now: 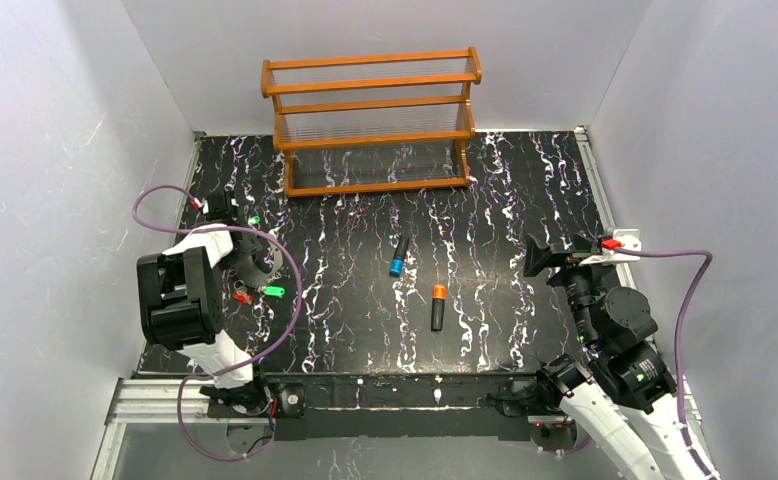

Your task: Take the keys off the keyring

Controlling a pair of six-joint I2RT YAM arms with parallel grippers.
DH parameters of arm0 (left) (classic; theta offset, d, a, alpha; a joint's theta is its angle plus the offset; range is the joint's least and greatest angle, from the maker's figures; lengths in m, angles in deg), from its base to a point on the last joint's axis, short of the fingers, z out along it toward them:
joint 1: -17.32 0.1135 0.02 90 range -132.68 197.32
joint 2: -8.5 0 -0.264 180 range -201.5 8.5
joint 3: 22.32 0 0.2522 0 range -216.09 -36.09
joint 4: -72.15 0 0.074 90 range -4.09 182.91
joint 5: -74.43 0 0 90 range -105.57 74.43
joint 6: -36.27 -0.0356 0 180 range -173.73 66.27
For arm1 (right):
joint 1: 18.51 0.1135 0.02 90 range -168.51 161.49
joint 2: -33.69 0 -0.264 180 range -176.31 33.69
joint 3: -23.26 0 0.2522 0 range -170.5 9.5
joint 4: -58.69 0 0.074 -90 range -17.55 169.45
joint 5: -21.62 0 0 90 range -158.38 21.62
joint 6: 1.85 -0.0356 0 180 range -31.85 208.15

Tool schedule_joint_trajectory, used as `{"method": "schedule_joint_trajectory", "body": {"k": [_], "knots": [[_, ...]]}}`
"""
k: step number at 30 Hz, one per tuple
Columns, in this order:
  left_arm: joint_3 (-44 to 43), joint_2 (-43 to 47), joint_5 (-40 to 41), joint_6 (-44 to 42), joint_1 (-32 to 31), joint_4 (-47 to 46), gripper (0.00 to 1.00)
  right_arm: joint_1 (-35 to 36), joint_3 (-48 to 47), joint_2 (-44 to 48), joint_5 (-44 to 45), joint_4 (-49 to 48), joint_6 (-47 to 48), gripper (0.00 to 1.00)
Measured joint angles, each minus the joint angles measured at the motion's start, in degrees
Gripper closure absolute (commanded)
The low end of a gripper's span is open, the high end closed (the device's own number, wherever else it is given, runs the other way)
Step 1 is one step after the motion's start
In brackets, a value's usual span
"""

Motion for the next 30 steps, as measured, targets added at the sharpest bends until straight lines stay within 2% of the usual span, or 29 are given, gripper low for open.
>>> {"method": "schedule_joint_trajectory", "body": {"k": [8,17,23,27,30], "knots": [[-0.2,0.1,0.5,-1.6,-5.8,0.9,0.52,-0.4,0.0,0.2,-0.9,-0.9,0.0,0.01],[-0.8,0.0,0.1,-1.9,-18.6,3.1,0.61,-0.7,0.0,0.2,-2.3,-1.0,0.0,0.01],[-1.4,-0.3,0.2,0.2,-27.0,3.3,0.55,-0.7,0.1,0.2,-3.6,-1.1,0.0,0.01],[-3.8,-2.2,2.6,0.9,-33.6,4.6,0.43,-0.7,0.4,0.1,-4.4,-1.2,0.0,0.01],[-6.1,-4.0,5.9,0.7,-37.3,6.0,0.39,-0.7,0.8,0.0,-4.8,-1.1,0.0,0.01]]}}
